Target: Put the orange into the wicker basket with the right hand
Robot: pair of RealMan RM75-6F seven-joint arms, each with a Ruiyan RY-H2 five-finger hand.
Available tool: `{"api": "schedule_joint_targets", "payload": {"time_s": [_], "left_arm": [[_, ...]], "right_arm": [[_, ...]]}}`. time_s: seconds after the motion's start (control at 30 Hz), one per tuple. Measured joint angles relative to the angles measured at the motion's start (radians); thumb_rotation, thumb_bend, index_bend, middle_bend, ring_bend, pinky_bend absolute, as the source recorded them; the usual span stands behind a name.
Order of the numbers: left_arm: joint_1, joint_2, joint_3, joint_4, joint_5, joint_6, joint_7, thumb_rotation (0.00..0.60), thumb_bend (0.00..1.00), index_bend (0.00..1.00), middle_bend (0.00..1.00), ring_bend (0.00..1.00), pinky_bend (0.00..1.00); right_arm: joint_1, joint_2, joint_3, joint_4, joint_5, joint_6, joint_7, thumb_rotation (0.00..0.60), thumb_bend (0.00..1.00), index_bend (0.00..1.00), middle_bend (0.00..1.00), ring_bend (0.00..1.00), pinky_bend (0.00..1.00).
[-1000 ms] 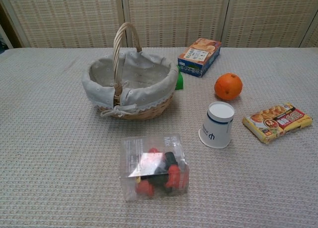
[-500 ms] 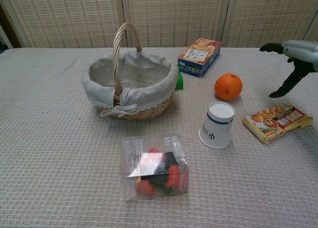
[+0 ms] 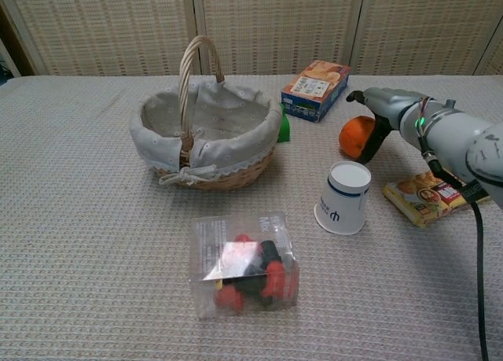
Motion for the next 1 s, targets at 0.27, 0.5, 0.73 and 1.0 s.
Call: {"api": "schedule_joint_targets", "payload": {"time_s": [0.27, 0.5, 0.73, 1.0], "left_arm": [[0.001, 0.008, 0.002, -0.008, -0.002, -0.003, -0.015, 0.600, 0.33, 0.00, 0.00, 0.00, 0.10], [0.003, 0.010, 0.003, -0.009, -0.004, -0.002, -0.019, 0.600, 0.33, 0.00, 0.00, 0.00, 0.10], [0.005, 0.010, 0.004, -0.008, 0.000, 0.001, -0.024, 0.600, 0.33, 0.00, 0.00, 0.00, 0.11], [0.002, 0.007, 0.006, -0.011, 0.004, -0.001, -0.018, 0.600, 0.34, 0.00, 0.00, 0.00, 0.11]], "right_arm": [[0.029, -0.092, -0.003, 0.163, -0.047, -0.012, 0.055, 0.600, 0.26, 0.04, 0.42, 0.42, 0.71], [0.033, -0.132, 0.006, 0.199, -0.143, -0.006, 0.160, 0.600, 0.32, 0.10, 0.73, 0.74, 0.91], [0.009, -0.077, 0.040, 0.076, -0.203, 0.039, 0.240, 0.600, 0.32, 0.14, 0.73, 0.75, 0.91], [-0.007, 0.003, 0.087, -0.190, -0.292, 0.113, 0.301, 0.600, 0.32, 0.19, 0.73, 0.74, 0.91]]}}
